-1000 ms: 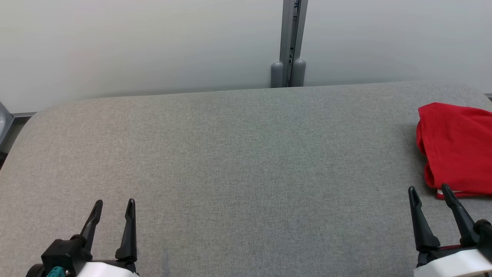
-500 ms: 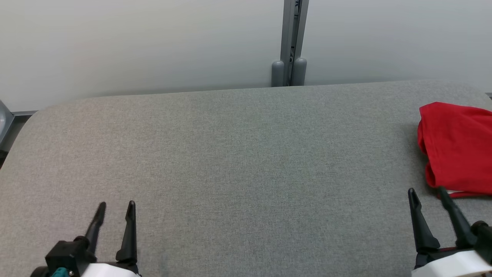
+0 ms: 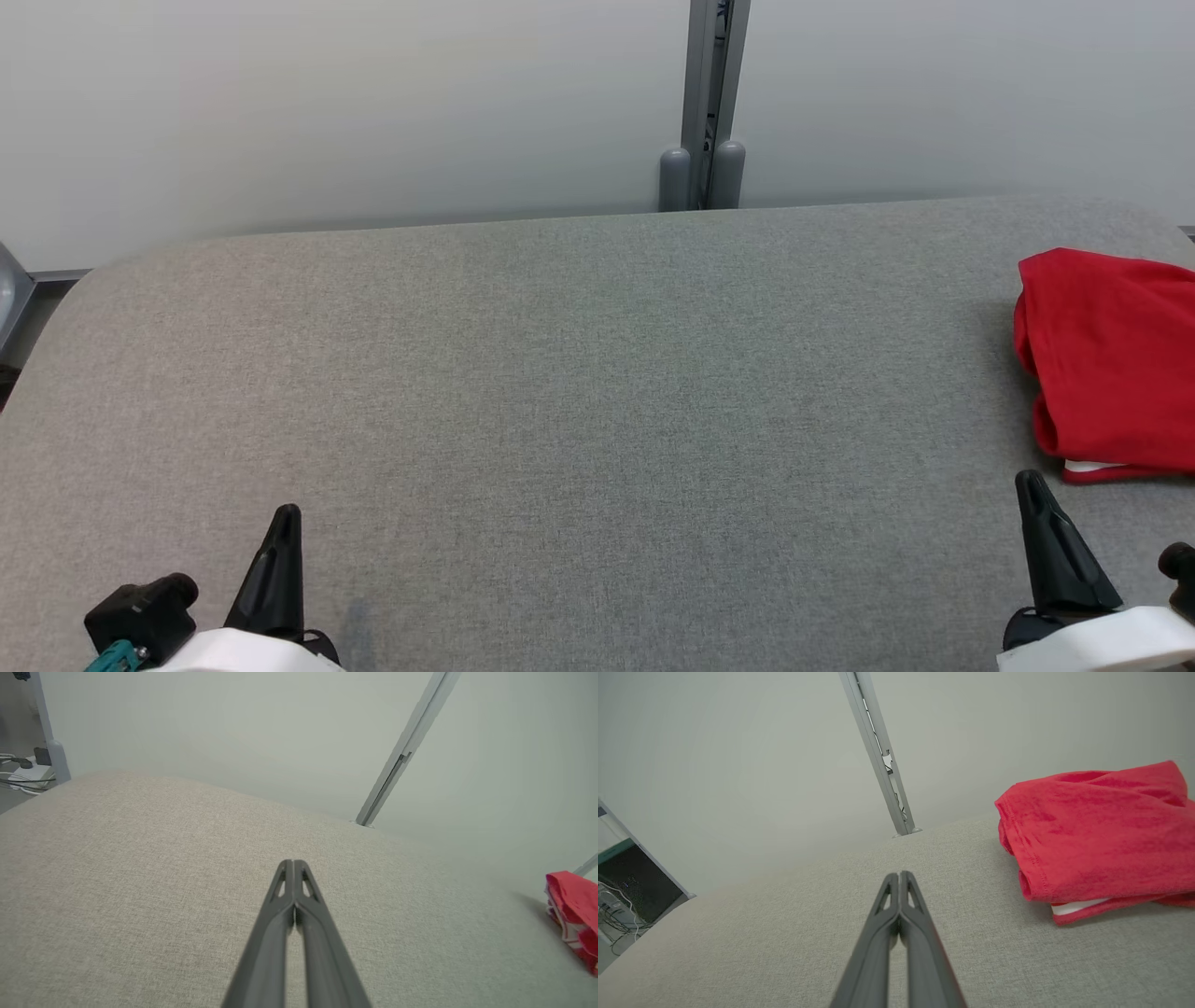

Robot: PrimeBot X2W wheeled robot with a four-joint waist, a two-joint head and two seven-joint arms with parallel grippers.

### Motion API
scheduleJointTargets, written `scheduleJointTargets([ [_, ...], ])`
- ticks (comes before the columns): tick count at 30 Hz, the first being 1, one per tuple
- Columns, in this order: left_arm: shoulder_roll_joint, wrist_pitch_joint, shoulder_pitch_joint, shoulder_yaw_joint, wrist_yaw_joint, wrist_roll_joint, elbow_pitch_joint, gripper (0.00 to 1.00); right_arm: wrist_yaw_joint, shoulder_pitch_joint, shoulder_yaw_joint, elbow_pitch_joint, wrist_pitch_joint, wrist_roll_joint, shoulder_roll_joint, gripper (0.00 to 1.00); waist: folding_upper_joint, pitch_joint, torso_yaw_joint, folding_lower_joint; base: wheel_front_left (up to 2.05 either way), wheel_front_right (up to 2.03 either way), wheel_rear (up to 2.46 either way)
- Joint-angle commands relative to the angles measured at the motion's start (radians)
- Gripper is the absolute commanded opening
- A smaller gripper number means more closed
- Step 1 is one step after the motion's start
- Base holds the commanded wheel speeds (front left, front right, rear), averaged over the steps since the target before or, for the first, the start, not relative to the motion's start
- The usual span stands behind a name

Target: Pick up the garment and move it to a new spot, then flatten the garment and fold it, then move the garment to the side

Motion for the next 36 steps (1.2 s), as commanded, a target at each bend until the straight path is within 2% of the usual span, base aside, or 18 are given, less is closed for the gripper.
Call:
scheduleJointTargets([
  [1, 0.004, 0.006, -0.033, 0.019, -0.012, -0.037, -0.005, 0.0, 0.0, -0.03, -0.004, -0.004, 0.007, 0.047, -0.009, 0.0, -0.0001, 0.0, 0.0, 0.0, 0.0, 0.0, 0.0],
  [18, -0.042, 0.058, -0.081, 0.086, -0.084, -0.272, 0.054, 0.0, 0.0, -0.076, -0.01, 0.058, 0.04, 0.339, -0.009, 0.0, -0.0001, -0.003, 0.001, 0.0, 0.0, 0.0, 0.0],
  [36, -0.079, 0.101, -0.115, 0.142, -0.138, -0.453, 0.091, 0.0, 0.0, -0.112, -0.017, 0.104, 0.07, 0.565, -0.007, 0.0, -0.0001, -0.005, 0.003, 0.0, 0.0, 0.0, 0.0],
])
